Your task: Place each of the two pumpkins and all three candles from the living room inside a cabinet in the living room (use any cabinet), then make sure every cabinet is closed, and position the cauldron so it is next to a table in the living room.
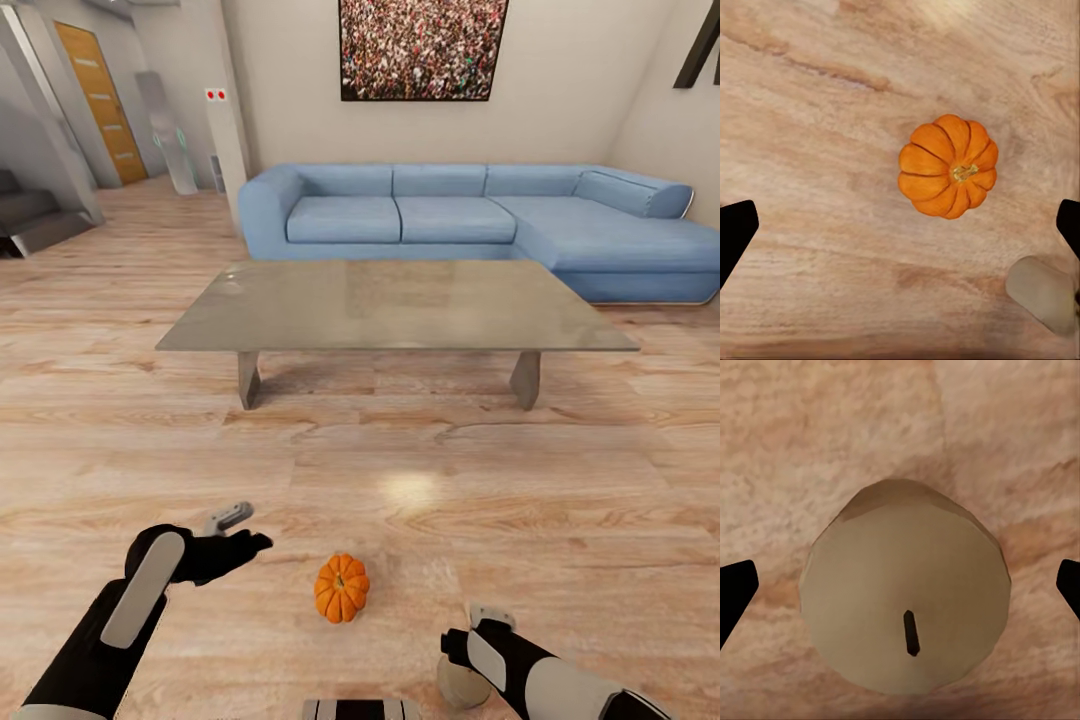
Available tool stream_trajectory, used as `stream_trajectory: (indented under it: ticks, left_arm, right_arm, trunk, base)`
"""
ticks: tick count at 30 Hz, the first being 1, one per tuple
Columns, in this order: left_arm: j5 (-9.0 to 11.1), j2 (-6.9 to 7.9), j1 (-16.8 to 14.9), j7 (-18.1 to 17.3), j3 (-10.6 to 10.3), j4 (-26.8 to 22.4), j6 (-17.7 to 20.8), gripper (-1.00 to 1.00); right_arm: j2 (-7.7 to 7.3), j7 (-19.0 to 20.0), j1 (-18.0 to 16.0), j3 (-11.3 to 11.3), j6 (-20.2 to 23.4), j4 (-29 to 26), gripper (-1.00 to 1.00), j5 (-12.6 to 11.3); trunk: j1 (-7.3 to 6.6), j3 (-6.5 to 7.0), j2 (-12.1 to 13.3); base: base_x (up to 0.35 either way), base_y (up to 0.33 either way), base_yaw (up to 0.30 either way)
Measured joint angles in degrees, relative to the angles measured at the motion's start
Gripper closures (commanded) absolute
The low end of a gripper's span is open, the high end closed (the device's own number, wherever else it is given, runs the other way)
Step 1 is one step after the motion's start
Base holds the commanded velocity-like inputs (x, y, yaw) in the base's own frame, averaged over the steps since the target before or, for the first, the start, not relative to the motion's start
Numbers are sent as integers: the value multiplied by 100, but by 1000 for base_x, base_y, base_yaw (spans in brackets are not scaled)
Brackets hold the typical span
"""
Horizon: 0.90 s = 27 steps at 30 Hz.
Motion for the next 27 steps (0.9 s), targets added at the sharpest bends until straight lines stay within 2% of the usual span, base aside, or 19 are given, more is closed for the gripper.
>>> stream_trajectory:
  ticks: [2, 5, 8, 14, 18, 23, 27]
  left_arm:
    - [187, 93, 0, 0, -4, 0, 0, -100]
    - [290, 143, 0, 0, -11, 0, 0, -100]
    - [311, 154, 0, 0, -12, 0, 0, -100]
    - [319, 157, 0, 0, -17, 0, 0, -100]
    - [318, 157, 0, 0, -19, 0, 0, -100]
    - [319, 157, 0, 0, -21, 0, 0, -100]
    - [319, 159, 0, 0, -21, 0, 0, -100]
  right_arm:
    - [1, 1, 0, -1, 0, 7, -100, 2]
    - [2, 1, 0, -1, -1, 11, -100, 2]
    - [2, 1, 0, -2, -9, 12, -100, 2]
    - [3, 1, -1, 1, -49, 12, -100, 21]
    - [6, 1, 0, 0, -65, 7, -100, 39]
    - [10, 1, 0, 0, -209, 10, -100, 197]
    - [10, 1, 0, 0, -261, 12, -100, 223]
  trunk:
    - [0, 0, 0]
    - [3, -22, -1]
    - [11, -88, -5]
    - [10, -89, -5]
    - [21, -177, -10]
    - [21, -177, -11]
    - [21, -177, -11]
  base:
    - [0, 0, 0]
    - [0, 0, 0]
    - [0, 0, 0]
    - [0, 0, 0]
    - [0, 0, 0]
    - [0, 0, 0]
    - [0, 0, 0]
